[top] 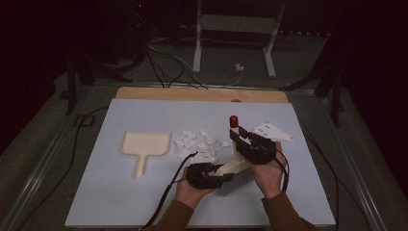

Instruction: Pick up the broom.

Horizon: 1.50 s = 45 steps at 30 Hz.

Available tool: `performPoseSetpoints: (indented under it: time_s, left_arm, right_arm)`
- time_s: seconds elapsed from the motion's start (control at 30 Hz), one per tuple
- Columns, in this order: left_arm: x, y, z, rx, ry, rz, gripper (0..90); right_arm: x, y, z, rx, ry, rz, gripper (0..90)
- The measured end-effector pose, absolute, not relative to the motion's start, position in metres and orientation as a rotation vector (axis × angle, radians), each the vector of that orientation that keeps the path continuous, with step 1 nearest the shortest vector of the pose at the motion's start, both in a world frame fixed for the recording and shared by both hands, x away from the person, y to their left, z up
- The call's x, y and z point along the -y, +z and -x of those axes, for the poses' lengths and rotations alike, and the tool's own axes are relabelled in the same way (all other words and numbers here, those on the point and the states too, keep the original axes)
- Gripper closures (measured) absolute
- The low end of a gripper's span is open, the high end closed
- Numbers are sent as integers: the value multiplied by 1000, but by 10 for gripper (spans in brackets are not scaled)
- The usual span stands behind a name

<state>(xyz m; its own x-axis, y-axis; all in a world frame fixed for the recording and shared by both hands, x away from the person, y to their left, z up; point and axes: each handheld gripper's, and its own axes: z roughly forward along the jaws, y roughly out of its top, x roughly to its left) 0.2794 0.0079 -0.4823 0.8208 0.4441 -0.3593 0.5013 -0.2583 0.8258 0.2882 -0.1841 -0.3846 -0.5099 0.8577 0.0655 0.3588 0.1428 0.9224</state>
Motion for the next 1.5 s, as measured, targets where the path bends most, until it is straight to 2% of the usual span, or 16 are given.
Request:
performPoseSetpoints:
  time_s: [0.03, 0.13, 0.43, 0.57, 0.7, 0.73, 0.77, 0.8, 0.83, 0.87, 1.1, 1.5]
  left_arm:
    - [-8, -482, -279, -709, -66, -1888, 638]
    - [-9, -482, -280, -708, -76, -1892, 665]
    - [-14, -480, -283, -722, -90, -1879, 694]
    - [-16, -479, -284, -734, -97, -1876, 698]
    - [-17, -480, -284, -729, -102, -1891, 700]
    - [-17, -479, -283, -727, -97, -1891, 699]
    - [-17, -479, -283, -728, -101, -1890, 699]
    - [-18, -479, -284, -729, -106, -1890, 699]
    - [-19, -478, -284, -731, -104, -1888, 699]
    - [-20, -478, -284, -732, -107, -1883, 700]
    - [-32, -471, -283, -722, -102, -1865, 699]
    - [-58, -460, -284, -716, -85, -1840, 699]
  right_arm:
    - [183, -384, -288, -1938, 1352, -1153, 695]
    - [182, -384, -288, -1939, 1353, -1147, 695]
    - [183, -380, -285, -1945, 1371, -1113, 689]
    - [184, -379, -286, -1953, 1393, -1084, 650]
    - [186, -379, -290, -1987, 1405, -1099, 481]
    - [188, -379, -291, -1994, 1413, -1108, 355]
    - [188, -379, -291, -1994, 1413, -1108, 355]
    - [187, -378, -292, -1996, 1383, -1120, 219]
    - [187, -378, -292, -1996, 1383, -1120, 219]
    - [187, -378, -295, -2039, 1362, -1108, 125]
    - [186, -382, -300, -2144, 1387, -1062, 0]
    - [192, -383, -310, -2150, 1549, -925, 0]
